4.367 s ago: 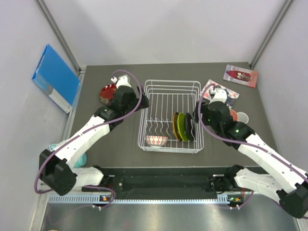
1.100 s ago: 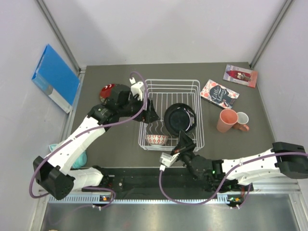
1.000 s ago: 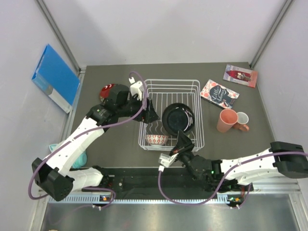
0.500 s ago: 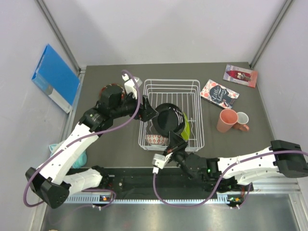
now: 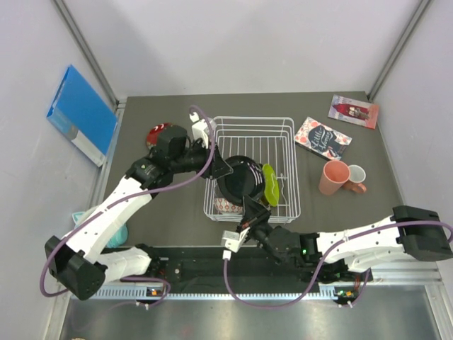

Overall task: Unload the mixed dishes from the dish rack
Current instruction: Place the plate at the center of the board.

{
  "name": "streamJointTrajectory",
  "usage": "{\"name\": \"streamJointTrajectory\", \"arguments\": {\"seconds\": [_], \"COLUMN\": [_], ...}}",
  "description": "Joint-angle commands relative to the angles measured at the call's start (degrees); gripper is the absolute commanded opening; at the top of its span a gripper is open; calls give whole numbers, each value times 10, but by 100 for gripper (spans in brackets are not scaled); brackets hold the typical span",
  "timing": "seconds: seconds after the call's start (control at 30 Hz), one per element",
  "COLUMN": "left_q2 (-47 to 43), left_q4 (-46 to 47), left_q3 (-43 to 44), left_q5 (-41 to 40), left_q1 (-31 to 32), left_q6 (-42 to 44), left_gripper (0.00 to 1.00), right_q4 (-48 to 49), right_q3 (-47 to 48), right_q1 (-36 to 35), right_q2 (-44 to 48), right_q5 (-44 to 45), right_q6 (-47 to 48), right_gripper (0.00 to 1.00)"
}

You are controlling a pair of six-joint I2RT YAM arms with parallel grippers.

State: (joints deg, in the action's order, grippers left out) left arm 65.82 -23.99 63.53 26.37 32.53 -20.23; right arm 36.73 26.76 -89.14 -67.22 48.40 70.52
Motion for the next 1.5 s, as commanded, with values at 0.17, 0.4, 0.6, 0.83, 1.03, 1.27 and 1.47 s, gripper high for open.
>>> {"name": "streamJointTrajectory", "arguments": {"seconds": [0.17,0.4,0.6,0.83,1.03,1.27,1.47], "left_q2": [4,-22,-13,6,41,98,206], "left_q4": [5,26,51,83,131,195,262], "left_q3": [-2,-6,19,55,41,1,25], "left_q5": [39,-65,-134,-232,-244,-304,-240], "left_q1": [10,9,3,-58,-212,-321,-396], "left_q6": [18,-1,-57,-135,-235,-275,-284], "left_gripper": [0,0,0,0,0,0,0], "right_q4": [49,82,135,2,-243,-295,-314], "right_q3": [41,39,57,151,238,225,220], "right_q1": [3,3,3,5,8,8,9], "right_q2": [2,-5,-4,106,216,304,301], "right_q5": [-25,19,92,175,158,125,113], "right_q6": [15,11,-26,-283,-563,-649,-639], "right_gripper": [0,46,98,100,100,100,100]}}
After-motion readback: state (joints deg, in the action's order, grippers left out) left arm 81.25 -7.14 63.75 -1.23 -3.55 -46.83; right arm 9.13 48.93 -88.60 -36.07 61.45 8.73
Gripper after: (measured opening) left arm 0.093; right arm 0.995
